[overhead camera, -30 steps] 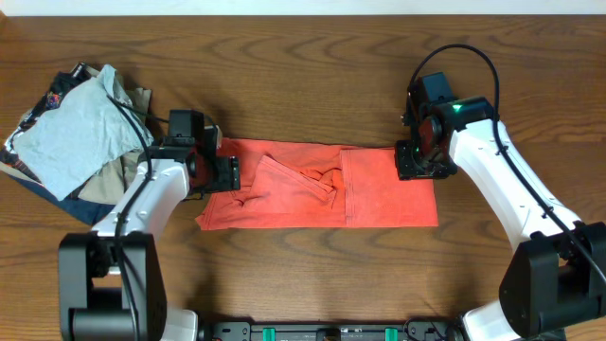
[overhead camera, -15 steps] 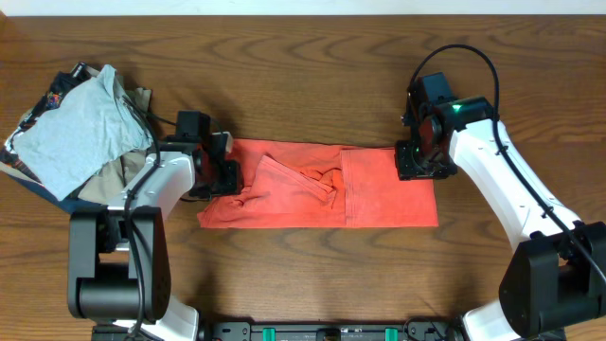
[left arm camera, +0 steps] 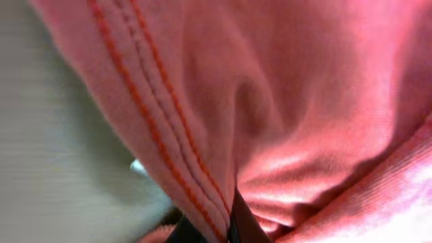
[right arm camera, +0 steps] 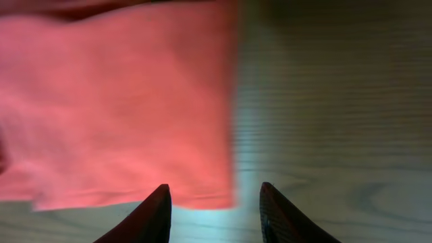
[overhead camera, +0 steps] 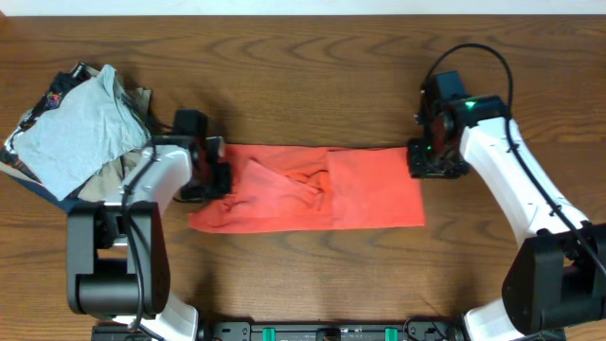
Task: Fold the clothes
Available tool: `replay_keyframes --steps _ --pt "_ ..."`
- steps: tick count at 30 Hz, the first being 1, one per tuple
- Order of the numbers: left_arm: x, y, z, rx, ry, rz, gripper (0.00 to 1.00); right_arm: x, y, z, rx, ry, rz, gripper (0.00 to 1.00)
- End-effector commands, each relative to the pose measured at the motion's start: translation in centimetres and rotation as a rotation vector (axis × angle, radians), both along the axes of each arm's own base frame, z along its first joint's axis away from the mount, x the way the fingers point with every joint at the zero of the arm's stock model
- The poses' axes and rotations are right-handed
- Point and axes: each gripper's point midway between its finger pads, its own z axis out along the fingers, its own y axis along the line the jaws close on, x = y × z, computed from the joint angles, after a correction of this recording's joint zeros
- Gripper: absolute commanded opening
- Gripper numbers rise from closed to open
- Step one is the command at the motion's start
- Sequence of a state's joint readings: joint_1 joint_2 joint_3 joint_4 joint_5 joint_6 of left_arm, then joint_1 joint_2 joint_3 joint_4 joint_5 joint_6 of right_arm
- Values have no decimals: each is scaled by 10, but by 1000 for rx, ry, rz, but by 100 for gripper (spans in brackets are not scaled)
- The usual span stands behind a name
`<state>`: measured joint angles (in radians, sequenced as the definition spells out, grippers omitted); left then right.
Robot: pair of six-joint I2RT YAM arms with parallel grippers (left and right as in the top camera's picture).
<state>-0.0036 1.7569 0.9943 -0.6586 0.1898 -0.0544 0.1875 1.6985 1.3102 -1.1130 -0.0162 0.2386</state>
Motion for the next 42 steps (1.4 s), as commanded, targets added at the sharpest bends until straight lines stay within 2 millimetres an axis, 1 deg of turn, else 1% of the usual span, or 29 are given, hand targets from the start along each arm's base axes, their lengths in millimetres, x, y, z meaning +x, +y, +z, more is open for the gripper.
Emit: replay_keyframes --steps 1,4,6,8,10,12,13,14,16,18,22,23,28,30,32,38,42 --pt "22 55 29 180 -56 132 6 6 -21 6 -16 -21 -74 41" --pt "26 71 49 179 -48 199 6 7 -34 6 -17 -19 -100 41" --pt "27 70 60 170 -37 199 6 7 -40 6 -20 -19 -96 41" --pt "26 60 72 155 -22 176 6 7 -44 6 -21 -17 -96 41" --pt "26 41 83 112 -22 137 6 6 -47 6 -21 -14 -102 41" --pt "26 18 94 71 -36 85 6 6 -49 6 -21 -11 -108 42" --pt "26 -1 101 43 -52 59 6 5 -50 6 -22 -8 -110 41" --pt "25 -9 104 32 -60 47 6 5 -50 6 -22 -8 -111 42" --pt "20 -40 113 1 -79 6 6 4 -50 6 -22 -2 -110 41" --pt "14 -69 117 -20 -86 -29 6 3 -50 6 -23 1 -104 42" --pt "2 -126 119 -48 -107 -117 6 1 -51 6 -23 7 -104 41" --pt "-1 -144 119 -61 -120 -139 6 1 -51 6 -24 9 -104 42" --pt "-6 -208 126 -141 -205 -201 6 -1 -51 6 -24 19 -103 41" --pt "-8 -227 126 -168 -229 -220 6 -3 -51 6 -25 26 -103 41" --pt "-10 -242 124 -183 -238 -238 6 -5 -51 6 -26 32 -100 41" --pt "-19 -256 109 -178 -201 -254 6 -7 -50 6 -24 40 -88 41" --pt "-25 -275 114 -263 -195 -296 6 -7 -50 6 -24 40 -88 42"
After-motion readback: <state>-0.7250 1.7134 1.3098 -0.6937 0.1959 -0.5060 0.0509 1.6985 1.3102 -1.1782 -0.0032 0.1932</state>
